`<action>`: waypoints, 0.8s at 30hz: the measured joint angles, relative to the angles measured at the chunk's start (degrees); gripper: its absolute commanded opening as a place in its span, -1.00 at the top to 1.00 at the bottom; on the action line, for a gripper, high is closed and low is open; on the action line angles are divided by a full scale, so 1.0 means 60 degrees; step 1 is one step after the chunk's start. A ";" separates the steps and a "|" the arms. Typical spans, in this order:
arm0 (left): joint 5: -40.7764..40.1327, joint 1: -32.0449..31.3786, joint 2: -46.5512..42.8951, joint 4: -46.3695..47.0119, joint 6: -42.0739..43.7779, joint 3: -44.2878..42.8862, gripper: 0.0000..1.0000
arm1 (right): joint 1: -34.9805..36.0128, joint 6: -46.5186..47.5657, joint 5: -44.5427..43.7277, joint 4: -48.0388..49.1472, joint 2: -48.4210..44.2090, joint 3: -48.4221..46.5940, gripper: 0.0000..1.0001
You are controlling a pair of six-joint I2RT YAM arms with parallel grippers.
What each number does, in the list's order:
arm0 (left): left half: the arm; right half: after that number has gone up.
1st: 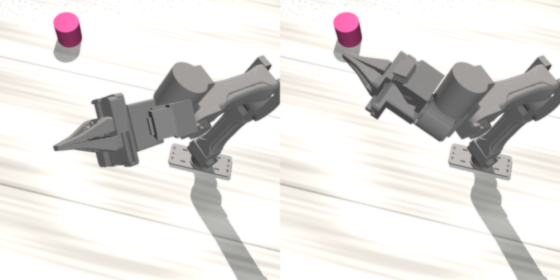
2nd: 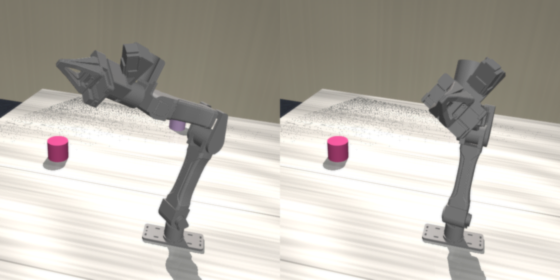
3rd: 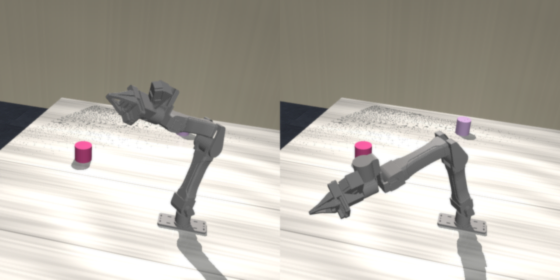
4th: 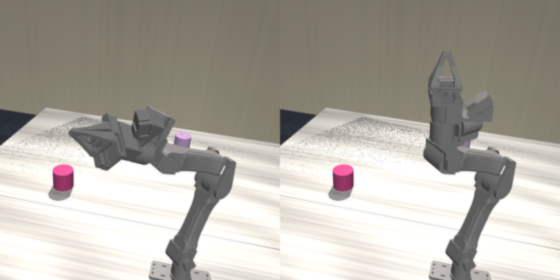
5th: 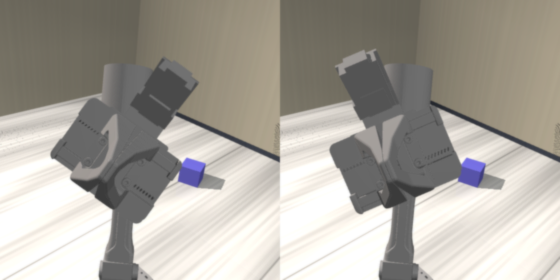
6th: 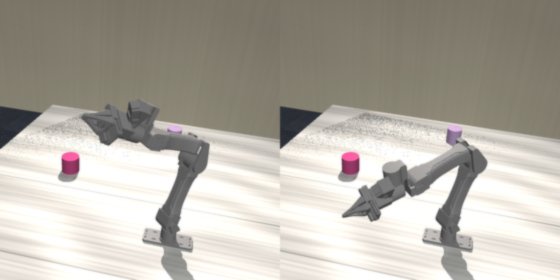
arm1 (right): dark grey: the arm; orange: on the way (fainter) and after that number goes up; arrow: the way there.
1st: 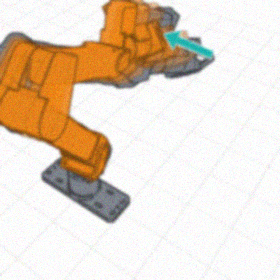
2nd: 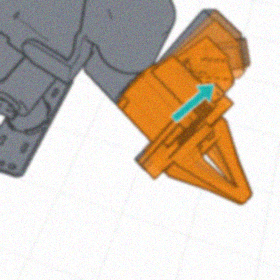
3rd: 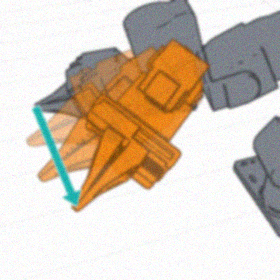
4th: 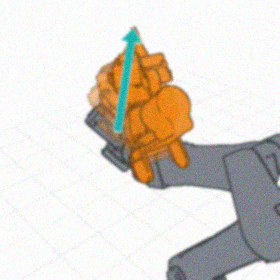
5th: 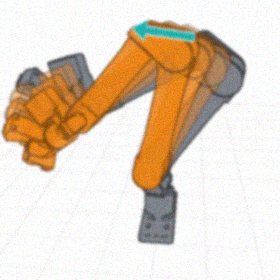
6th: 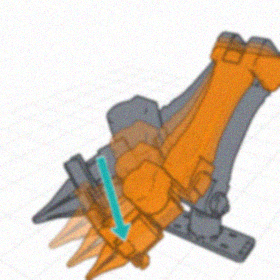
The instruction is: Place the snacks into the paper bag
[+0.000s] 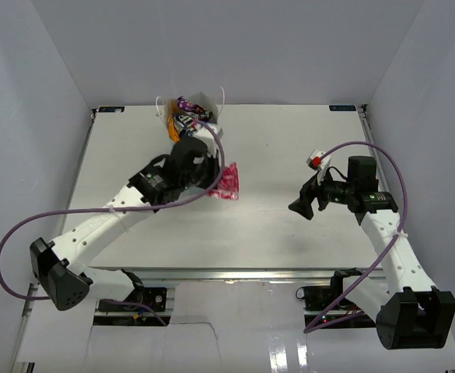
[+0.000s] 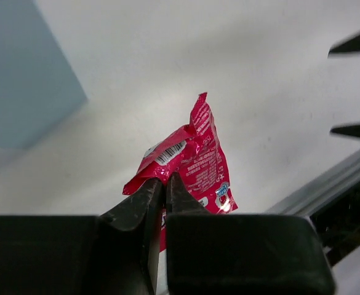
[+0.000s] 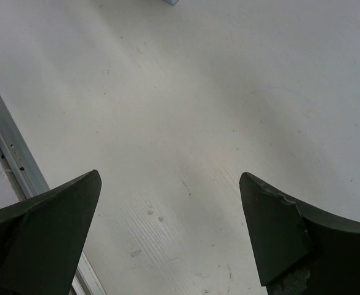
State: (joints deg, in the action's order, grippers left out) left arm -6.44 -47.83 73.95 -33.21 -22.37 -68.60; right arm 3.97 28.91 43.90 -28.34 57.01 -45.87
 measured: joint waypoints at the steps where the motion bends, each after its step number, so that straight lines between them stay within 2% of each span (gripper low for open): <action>1: -0.0182 0.0426 0.0022 -0.0262 0.0222 -0.0772 1.00 | -0.0018 0.0000 0.0000 0.0007 0.0040 -0.0029 -0.98; 7: -0.1319 0.2561 0.0943 -0.1453 0.0849 -0.4812 1.00 | -0.0120 0.0000 0.0000 0.0033 0.0266 -0.0106 -0.99; 11: -0.1894 0.3096 0.2499 -0.1840 0.0903 -0.7275 1.00 | -0.0182 0.0000 0.0000 0.0033 0.0266 -0.0109 -0.99; 14: -0.2164 0.3220 0.3774 -0.2167 0.0896 -0.8586 1.00 | -0.0248 0.0000 -0.0004 0.0029 0.0244 -0.0109 -0.98; 19: -0.2430 0.3231 0.5461 -0.2575 0.0900 -0.9508 1.00 | -0.0404 -0.0004 -0.0004 0.0029 0.0109 -0.0109 -0.98; 24: -0.2572 0.3231 0.5887 -0.3045 0.1049 -0.9508 1.00 | -0.0488 -0.0004 0.0000 0.0033 -0.0044 -0.0098 -0.98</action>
State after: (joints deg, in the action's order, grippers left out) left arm -21.87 -28.45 109.27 -51.48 -16.08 -125.64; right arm 1.04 28.88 43.90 -28.14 56.75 -46.46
